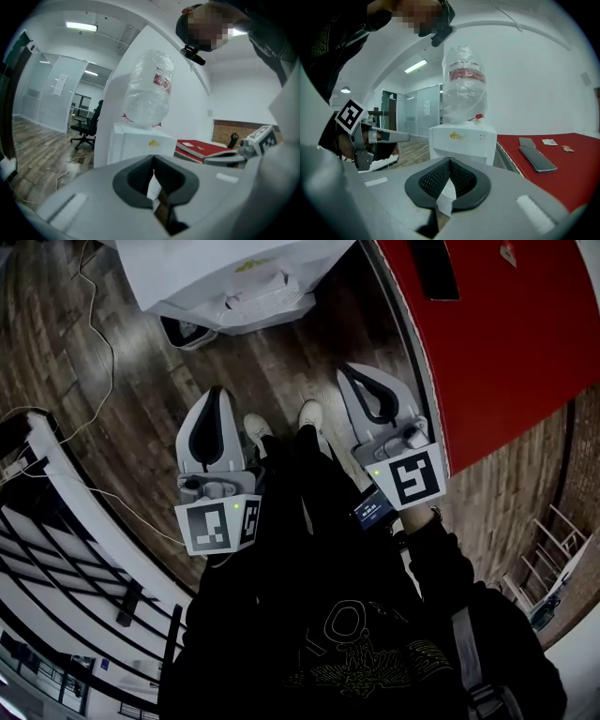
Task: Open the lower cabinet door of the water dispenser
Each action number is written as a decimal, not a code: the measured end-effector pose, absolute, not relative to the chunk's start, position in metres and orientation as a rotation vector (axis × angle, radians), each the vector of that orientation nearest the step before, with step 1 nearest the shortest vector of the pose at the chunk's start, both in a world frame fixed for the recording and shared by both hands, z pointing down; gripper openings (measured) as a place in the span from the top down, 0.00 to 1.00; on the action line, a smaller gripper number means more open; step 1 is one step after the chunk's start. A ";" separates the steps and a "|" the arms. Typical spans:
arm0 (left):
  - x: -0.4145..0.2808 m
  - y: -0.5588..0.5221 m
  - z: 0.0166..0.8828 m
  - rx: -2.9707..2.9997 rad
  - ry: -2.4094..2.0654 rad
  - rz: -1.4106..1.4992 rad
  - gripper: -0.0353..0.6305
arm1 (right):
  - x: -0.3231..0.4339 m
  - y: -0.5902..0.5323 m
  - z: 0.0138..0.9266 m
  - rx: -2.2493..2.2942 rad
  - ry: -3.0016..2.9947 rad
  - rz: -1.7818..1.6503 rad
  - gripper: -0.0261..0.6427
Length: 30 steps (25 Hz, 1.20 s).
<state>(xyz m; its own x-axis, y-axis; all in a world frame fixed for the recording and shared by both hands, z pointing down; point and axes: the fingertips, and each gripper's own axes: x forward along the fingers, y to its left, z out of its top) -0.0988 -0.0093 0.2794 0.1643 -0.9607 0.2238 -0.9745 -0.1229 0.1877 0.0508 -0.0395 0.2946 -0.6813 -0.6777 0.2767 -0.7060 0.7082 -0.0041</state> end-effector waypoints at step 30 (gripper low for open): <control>-0.117 -0.014 0.354 2.033 -1.961 0.077 0.94 | 0.071 -0.069 0.369 1.215 -2.559 0.190 0.96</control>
